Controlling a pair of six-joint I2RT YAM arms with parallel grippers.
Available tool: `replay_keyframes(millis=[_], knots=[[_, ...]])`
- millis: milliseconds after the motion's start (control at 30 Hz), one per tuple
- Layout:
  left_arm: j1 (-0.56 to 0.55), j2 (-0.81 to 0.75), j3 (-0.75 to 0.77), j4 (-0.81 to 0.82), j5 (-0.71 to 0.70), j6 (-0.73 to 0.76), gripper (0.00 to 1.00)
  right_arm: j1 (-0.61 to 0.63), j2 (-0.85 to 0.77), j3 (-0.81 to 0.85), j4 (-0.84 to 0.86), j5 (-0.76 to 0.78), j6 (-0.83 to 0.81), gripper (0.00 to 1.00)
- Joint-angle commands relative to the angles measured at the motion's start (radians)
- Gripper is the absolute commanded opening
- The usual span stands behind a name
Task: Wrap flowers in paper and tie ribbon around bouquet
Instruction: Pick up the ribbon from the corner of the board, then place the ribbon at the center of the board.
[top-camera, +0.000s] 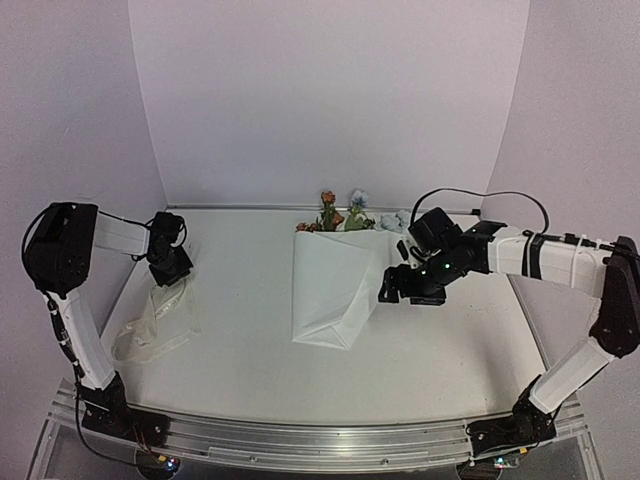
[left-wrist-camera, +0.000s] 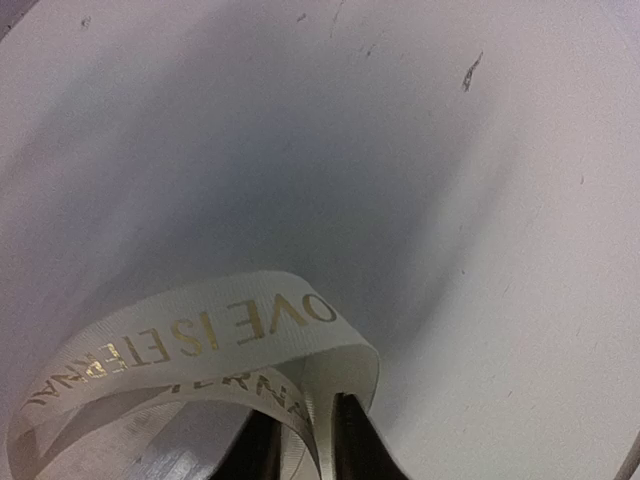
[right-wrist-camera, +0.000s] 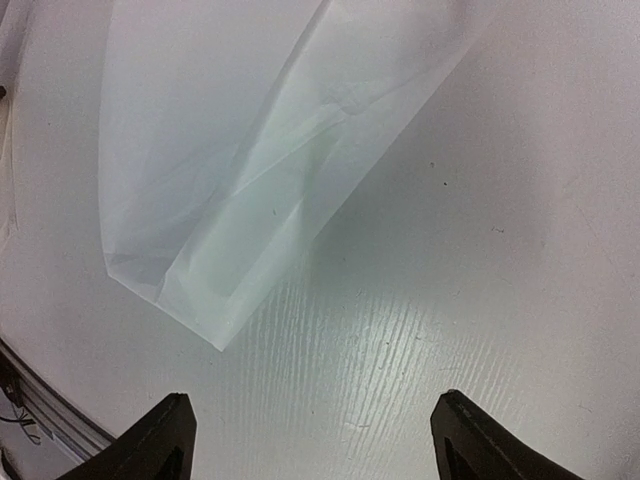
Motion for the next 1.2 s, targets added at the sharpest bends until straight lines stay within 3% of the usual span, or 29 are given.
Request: replay_keyframes(millis=[0, 133, 300, 400, 567, 867, 967, 1067, 1167], knots=[[-0.003, -0.015, 0.037, 0.03, 0.144, 0.045, 0.05, 0.006, -0.062, -0.023, 0.0, 0.043, 0.01, 0.79], [-0.1, -0.111, 0.043, 0.054, 0.419, 0.164, 0.0, 0.006, -0.12, -0.059, -0.002, 0.077, 0.016, 0.76], [-0.46, -0.312, 0.045, 0.031, 0.675, 0.359, 0.0, 0.006, -0.223, -0.121, -0.002, 0.133, 0.012, 0.76], [-0.668, -0.414, 0.056, 0.022, 0.723, 0.429, 0.0, 0.006, -0.279, -0.155, -0.001, 0.146, 0.017, 0.77], [-0.733, -0.457, 0.04, 0.143, 0.831, 0.366, 0.01, 0.006, -0.336, -0.2, 0.036, 0.129, 0.045, 0.79], [-0.795, -0.238, 0.221, 0.127, 0.913, 0.417, 0.03, 0.01, -0.388, -0.269, 0.059, 0.136, 0.102, 0.83], [-0.819, -0.158, 0.293, 0.093, 0.907, 0.434, 0.14, 0.016, -0.437, -0.316, 0.044, 0.179, 0.111, 0.84], [-0.825, -0.107, 0.344, 0.051, 0.855, 0.434, 0.35, 0.018, -0.491, -0.35, 0.015, 0.239, 0.125, 0.86], [-0.804, -0.15, 0.298, 0.078, 0.66, 0.376, 0.55, 0.051, -0.516, -0.351, -0.028, 0.283, 0.129, 0.86]])
